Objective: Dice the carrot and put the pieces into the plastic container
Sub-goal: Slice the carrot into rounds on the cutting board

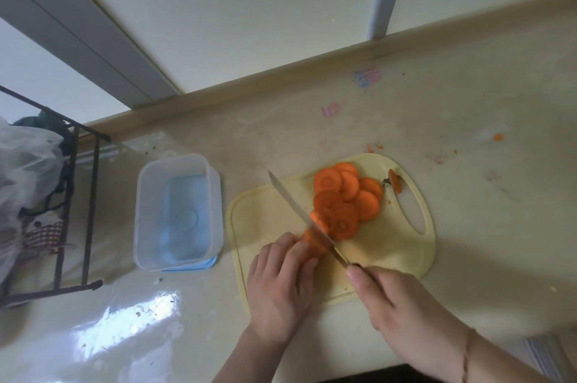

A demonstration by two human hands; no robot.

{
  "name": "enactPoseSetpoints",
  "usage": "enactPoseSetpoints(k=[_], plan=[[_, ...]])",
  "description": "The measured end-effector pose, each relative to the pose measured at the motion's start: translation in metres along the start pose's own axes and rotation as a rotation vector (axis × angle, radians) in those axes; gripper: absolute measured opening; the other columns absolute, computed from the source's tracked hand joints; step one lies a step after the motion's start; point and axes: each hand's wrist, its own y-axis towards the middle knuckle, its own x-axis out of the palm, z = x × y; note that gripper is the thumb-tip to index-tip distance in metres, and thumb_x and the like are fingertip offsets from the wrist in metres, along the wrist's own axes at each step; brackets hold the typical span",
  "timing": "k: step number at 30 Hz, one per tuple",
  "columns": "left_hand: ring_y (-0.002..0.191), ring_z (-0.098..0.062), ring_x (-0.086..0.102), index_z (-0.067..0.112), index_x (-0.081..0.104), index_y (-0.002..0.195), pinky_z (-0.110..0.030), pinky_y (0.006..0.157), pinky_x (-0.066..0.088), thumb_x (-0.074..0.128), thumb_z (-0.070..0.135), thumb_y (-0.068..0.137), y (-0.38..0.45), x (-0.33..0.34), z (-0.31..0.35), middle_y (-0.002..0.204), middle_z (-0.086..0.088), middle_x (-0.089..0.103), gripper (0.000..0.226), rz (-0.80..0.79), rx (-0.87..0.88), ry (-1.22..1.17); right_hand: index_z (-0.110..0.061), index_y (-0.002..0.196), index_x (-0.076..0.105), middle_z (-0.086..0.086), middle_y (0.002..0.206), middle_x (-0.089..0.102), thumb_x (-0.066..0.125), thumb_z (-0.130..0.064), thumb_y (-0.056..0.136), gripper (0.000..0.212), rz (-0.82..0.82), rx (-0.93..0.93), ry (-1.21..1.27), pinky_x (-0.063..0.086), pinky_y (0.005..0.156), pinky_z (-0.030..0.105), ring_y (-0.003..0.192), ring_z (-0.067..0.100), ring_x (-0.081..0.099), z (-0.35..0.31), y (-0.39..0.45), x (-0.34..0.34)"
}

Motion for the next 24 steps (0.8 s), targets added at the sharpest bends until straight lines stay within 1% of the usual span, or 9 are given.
enactPoseSetpoints(k=[3,5,7,9,14,17,20,22,24], plan=[[0.089,-0.028,0.065,0.027,0.061,0.118,-0.041,0.073,0.054,0.058,0.027,0.099,-0.001,0.001,-0.002,0.115,-0.002,0.067,0.02,-0.006,0.004,0.006,-0.023,0.066,0.045,-0.016,0.061,0.057,0.022,-0.066,0.077,0.051,-0.015,0.002,-0.091,0.038,0.062,0.021,0.06,0.004,0.049,0.003,-0.016,0.003],[0.089,-0.028,0.065,0.027,0.06,0.12,-0.041,0.073,0.054,0.058,0.027,0.099,-0.001,0.001,-0.002,0.117,0.0,0.065,0.021,-0.002,0.005,0.005,-0.021,0.072,0.049,-0.005,0.061,0.055,0.016,-0.07,0.075,0.059,-0.007,0.0,-0.124,0.039,0.064,0.022,0.064,0.005,0.051,0.006,-0.02,0.004],[0.088,-0.028,0.065,0.027,0.06,0.119,-0.04,0.072,0.054,0.055,0.028,0.101,0.0,0.002,-0.002,0.118,0.002,0.062,0.019,0.006,0.01,0.002,-0.019,0.077,0.051,0.001,0.06,0.051,0.015,-0.07,0.075,0.063,-0.01,0.007,-0.159,0.039,0.064,0.023,0.065,0.006,0.051,0.007,-0.023,0.004],[0.088,-0.028,0.065,0.027,0.061,0.118,-0.041,0.071,0.054,0.052,0.031,0.104,0.0,0.002,-0.001,0.119,0.002,0.062,0.017,0.011,0.017,-0.007,-0.019,0.077,0.05,0.002,0.06,0.05,0.016,-0.067,0.076,0.059,-0.033,0.034,-0.169,0.038,0.064,0.021,0.065,0.005,0.051,0.005,-0.024,0.001],[0.087,-0.03,0.065,0.024,0.062,0.111,-0.041,0.07,0.054,0.05,0.031,0.106,-0.001,0.003,-0.003,0.118,0.0,0.064,0.015,0.012,0.041,-0.013,-0.022,0.073,0.045,0.001,0.061,0.048,0.021,-0.061,0.087,0.047,-0.052,0.044,-0.186,0.038,0.065,0.022,0.062,0.009,0.048,0.003,-0.023,0.001],[0.087,-0.03,0.064,0.021,0.063,0.109,-0.04,0.071,0.053,0.052,0.03,0.106,-0.001,0.004,-0.003,0.115,-0.005,0.068,0.015,0.006,0.054,-0.006,-0.02,0.071,0.046,0.001,0.061,0.049,0.023,-0.06,0.09,0.05,-0.04,0.016,-0.148,0.038,0.063,0.025,0.06,0.012,0.046,-0.001,-0.011,0.005],[0.088,-0.03,0.065,0.021,0.062,0.111,-0.04,0.072,0.053,0.052,0.031,0.106,-0.001,0.005,-0.005,0.114,-0.007,0.069,0.015,-0.006,0.053,-0.005,-0.021,0.066,0.043,0.001,0.057,0.047,0.024,-0.06,0.091,0.05,-0.052,-0.02,-0.106,0.037,0.06,0.028,0.055,0.013,0.043,-0.003,0.002,0.011],[0.087,-0.031,0.065,0.021,0.062,0.111,-0.04,0.071,0.053,0.053,0.032,0.106,-0.001,0.006,-0.007,0.114,-0.008,0.07,0.016,-0.015,0.055,-0.003,-0.022,0.068,0.045,0.002,0.058,0.048,0.019,-0.065,0.085,0.053,-0.05,-0.02,-0.094,0.038,0.062,0.028,0.058,0.013,0.046,0.001,-0.003,0.01],[0.086,-0.032,0.065,0.02,0.062,0.11,-0.04,0.071,0.054,0.053,0.031,0.106,-0.002,0.005,-0.007,0.113,-0.01,0.07,0.015,-0.022,0.07,-0.004,-0.02,0.076,0.055,0.004,0.064,0.055,0.013,-0.072,0.073,0.067,-0.032,0.038,-0.112,0.039,0.068,0.024,0.069,0.013,0.054,0.007,-0.019,0.006]])
